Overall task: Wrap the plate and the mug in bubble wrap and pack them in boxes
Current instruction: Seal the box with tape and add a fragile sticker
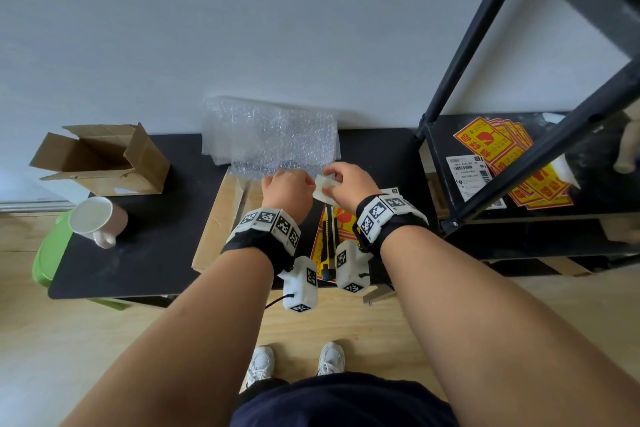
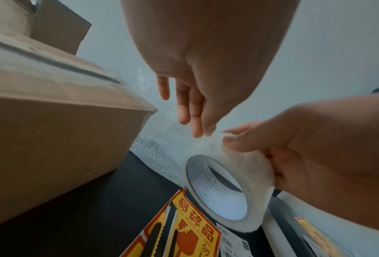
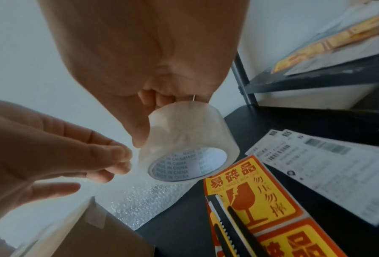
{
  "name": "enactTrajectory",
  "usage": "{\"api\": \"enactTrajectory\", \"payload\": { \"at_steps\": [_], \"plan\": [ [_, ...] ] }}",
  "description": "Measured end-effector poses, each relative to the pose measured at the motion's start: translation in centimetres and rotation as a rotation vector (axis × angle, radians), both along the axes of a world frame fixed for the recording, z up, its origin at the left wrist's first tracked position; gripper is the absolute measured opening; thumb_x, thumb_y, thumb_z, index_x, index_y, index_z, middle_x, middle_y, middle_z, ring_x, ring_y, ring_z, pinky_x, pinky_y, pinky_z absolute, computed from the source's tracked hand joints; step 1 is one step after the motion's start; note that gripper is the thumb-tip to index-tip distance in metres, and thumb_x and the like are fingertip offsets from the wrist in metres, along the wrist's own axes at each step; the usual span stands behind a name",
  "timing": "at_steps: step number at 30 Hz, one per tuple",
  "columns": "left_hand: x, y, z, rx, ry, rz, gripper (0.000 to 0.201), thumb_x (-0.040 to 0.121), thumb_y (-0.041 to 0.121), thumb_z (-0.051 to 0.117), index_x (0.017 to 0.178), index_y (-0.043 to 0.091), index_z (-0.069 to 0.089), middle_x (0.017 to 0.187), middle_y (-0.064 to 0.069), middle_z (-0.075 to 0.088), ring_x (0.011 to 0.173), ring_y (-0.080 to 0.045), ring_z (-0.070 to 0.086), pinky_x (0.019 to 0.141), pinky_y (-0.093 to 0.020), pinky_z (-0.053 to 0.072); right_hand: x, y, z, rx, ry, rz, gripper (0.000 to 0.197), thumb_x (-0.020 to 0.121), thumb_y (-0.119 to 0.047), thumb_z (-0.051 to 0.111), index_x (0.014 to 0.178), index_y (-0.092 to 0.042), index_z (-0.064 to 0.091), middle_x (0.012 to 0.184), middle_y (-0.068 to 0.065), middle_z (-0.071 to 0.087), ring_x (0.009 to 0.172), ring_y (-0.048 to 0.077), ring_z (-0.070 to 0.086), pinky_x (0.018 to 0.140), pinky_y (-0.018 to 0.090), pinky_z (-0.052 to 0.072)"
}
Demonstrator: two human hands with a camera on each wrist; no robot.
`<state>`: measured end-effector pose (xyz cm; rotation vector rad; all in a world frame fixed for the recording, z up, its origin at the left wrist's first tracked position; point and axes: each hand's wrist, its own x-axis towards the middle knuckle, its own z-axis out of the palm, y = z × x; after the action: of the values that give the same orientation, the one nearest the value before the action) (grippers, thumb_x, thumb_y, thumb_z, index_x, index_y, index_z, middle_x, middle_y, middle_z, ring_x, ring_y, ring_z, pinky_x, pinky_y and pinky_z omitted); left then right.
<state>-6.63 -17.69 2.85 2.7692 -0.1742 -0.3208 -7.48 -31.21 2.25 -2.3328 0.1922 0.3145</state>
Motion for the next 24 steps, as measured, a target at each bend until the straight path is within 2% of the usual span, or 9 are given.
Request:
{"api": "enactTrajectory", "payload": {
  "at_steps": [4,7,12,16,20,24],
  "plan": [
    [0.2,0.0,-0.2,0.039,0.05,-0.111,0.045,0.095,0.011,0.04,0.126,0.037,0.06,0.135,0.007,0.055,0.13,-0.02,0.04,0.109,-0.04,0.024,-0.2,-0.8,-1.2,0.016,-0.005,-0.133,0.035,0.088,-0.016,0.062,0.123,-0.02,0.062,0.123,0.0,0.063,0.112,0.017,0.058,0.092,0.029,0.045],
    [0.0,0.4,-0.8,0.033,0.026,-0.141,0.053,0.091,0.007,0.039,0.126,0.04,0.06,0.137,0.009,0.055,0.13,-0.019,0.04,0.108,-0.038,0.022,-0.3,-1.4,-2.1,-0.035,-0.013,-0.199,0.032,0.087,-0.015,0.062,0.119,-0.02,0.064,0.12,0.0,0.064,0.109,0.018,0.059,0.087,0.029,0.046],
    [0.0,2.0,-1.3,-0.041,-0.041,-0.013,0.052,0.086,0.001,0.043,0.124,0.031,0.063,0.135,0.003,0.057,0.129,-0.021,0.043,0.111,-0.039,0.024,-0.8,-2.2,-3.6,-0.072,0.068,-0.219,0.035,0.087,-0.014,0.065,0.121,-0.018,0.061,0.121,0.003,0.064,0.109,0.021,0.06,0.085,0.028,0.046],
    [0.0,2.9,-2.0,-0.107,-0.169,0.025,0.047,0.084,-0.004,0.045,0.117,0.022,0.068,0.127,-0.001,0.061,0.122,-0.024,0.047,0.105,-0.037,0.029,-1.0,-1.0,-4.4,-0.104,0.075,-0.214,0.033,0.087,-0.012,0.063,0.119,-0.02,0.06,0.117,0.002,0.064,0.106,0.021,0.06,0.079,0.026,0.042],
    [0.6,3.7,-2.5,-0.204,-0.316,0.042,0.041,0.083,-0.007,0.048,0.109,0.015,0.071,0.118,-0.004,0.065,0.115,-0.027,0.049,0.098,-0.037,0.037,-0.7,0.3,-4.5,-0.175,0.149,-0.139,0.035,0.087,-0.011,0.058,0.121,-0.019,0.058,0.118,0.007,0.062,0.109,0.026,0.058,0.091,0.033,0.047],
    [1.5,5.3,-2.2,-0.221,-0.339,0.072,0.041,0.082,-0.006,0.049,0.11,0.014,0.07,0.119,-0.005,0.062,0.115,-0.027,0.048,0.097,-0.036,0.037,-1.1,1.2,-4.3,-0.238,0.231,-0.091,0.028,0.089,-0.013,0.053,0.118,-0.015,0.053,0.108,0.008,0.06,0.1,0.026,0.058,0.09,0.038,0.049]
  ]
}}
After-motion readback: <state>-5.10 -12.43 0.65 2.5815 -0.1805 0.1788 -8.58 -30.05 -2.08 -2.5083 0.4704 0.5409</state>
